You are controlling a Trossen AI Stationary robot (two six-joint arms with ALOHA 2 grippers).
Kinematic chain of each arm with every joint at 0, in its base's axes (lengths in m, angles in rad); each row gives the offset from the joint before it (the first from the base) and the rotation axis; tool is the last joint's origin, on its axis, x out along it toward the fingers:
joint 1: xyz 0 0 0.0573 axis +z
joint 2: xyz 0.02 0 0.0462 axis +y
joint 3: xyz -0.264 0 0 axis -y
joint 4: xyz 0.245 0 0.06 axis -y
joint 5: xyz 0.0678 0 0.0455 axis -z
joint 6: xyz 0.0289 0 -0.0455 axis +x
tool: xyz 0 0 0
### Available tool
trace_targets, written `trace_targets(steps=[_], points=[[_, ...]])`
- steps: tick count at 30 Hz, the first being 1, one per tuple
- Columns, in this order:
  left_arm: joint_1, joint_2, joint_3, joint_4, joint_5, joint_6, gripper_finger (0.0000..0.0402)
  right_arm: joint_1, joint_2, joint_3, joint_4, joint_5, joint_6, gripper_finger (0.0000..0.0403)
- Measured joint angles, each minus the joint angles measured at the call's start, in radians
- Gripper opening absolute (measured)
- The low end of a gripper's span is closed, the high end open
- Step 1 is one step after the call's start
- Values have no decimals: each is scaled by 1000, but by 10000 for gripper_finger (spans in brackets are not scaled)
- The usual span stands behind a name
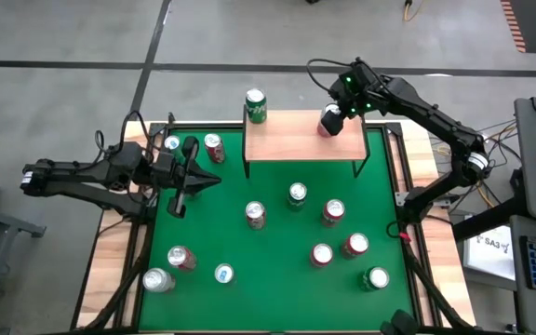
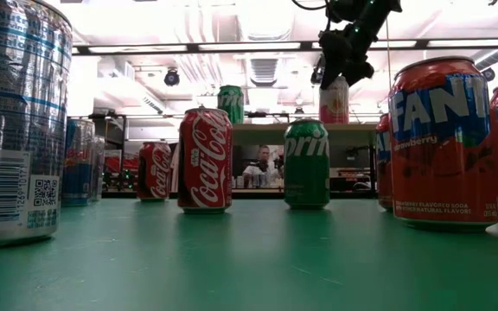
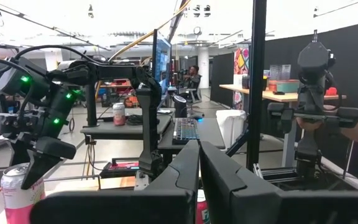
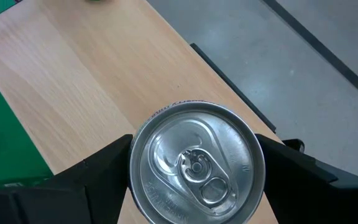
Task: Place canned beverage on shelf
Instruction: Put the top pink white soda can on the shelf
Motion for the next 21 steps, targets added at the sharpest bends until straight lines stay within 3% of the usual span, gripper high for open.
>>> trace_targets(steps=[6,14,21], points=[[0,0,0,0,0,0,0,0,0,-1,-1,0,-4,303],[0,0,0,0,0,0,0,0,3,-3,-10,-20,0,355],[0,0,0,0,0,0,0,0,-3,4,-11,-14,8,358]])
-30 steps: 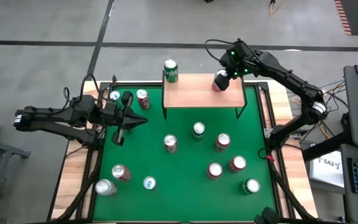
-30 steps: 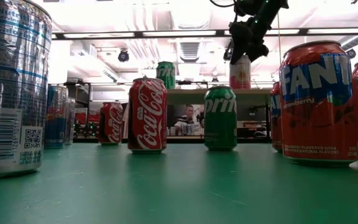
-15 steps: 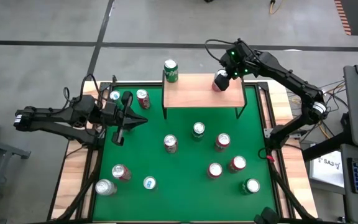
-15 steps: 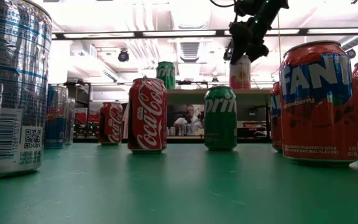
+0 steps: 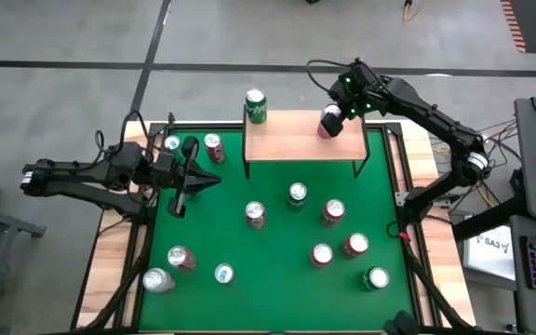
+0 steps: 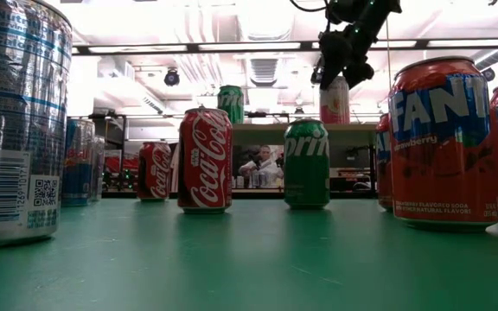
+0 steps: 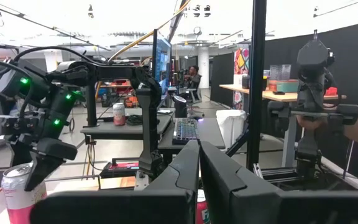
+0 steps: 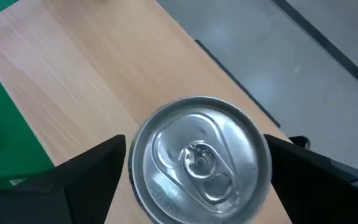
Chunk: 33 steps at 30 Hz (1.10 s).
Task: Place canned beverage on shelf
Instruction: Put the top pink white soda can on the shelf, then put the top red soda can on the shelf
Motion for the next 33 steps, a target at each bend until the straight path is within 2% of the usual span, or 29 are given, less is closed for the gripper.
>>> trace_targets(steps=[11,16,28,33], points=[[0,1,0,0,0,0,0,1,-6,148,-3,52,41,357],[0,10,0,-2,0,-9,0,62,-38,204,3,52,50,339],[0,64,0,-7,2,-23,0,284,-167,165,13,53,147,253],[0,84,0,-7,3,-42,0,341,-212,92,-1,166,192,182]])
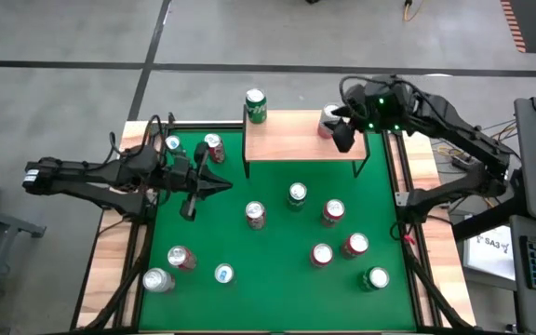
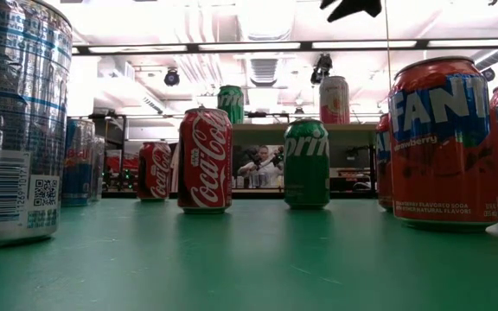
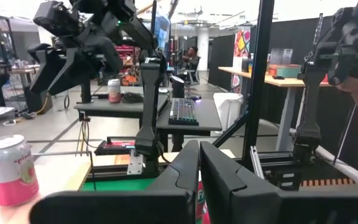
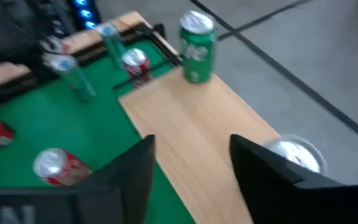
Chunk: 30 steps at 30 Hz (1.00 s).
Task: Place canned beverage on shelf
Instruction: Put the top red soda can on the shelf
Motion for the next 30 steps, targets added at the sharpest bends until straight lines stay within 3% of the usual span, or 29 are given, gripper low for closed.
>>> trace_targets(steps=[9,19,21,26,30], points=[[-7,37,0,0,2,-11,0,9,-99,-200,68,124,3,19],[-7,78,0,48,1,17,0,-43,-121,-369,281,146,-49,12],[-7,86,0,52,1,31,0,-60,-114,-399,356,107,-87,12],[-7,112,0,62,0,52,0,-152,-97,-424,486,-190,-151,12],[-6,132,0,66,-3,93,0,-227,-96,-428,517,-271,-228,12]])
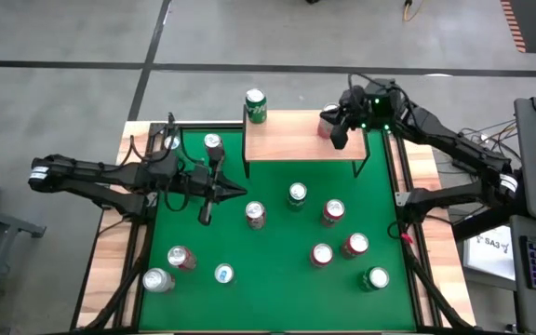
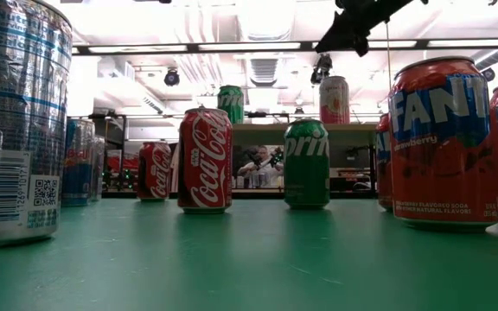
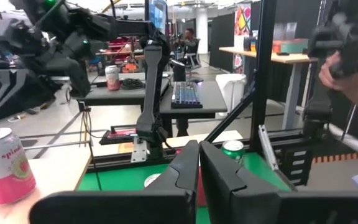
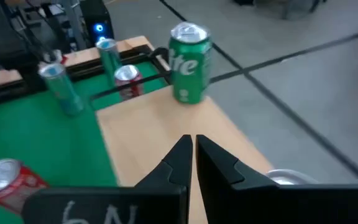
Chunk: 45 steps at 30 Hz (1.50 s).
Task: Place canned beverage on shelf
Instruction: Put the top red soda can on the shelf
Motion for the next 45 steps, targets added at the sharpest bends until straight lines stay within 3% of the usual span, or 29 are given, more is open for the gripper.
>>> trace_targets(steps=[9,19,24,37,45], points=[[1,11,0,9,-51,54,0,-90,-64,-103,80,-156,-131,12],[0,24,0,9,-51,-27,0,-96,-230,-300,221,-154,-38,12],[0,46,0,9,-51,-43,0,-96,-284,-322,225,-82,15,12],[1,17,0,1,-74,-4,0,-96,-271,-317,224,-79,49,12],[2,-51,0,-32,-96,-69,0,-94,-269,-318,219,-79,58,12]])
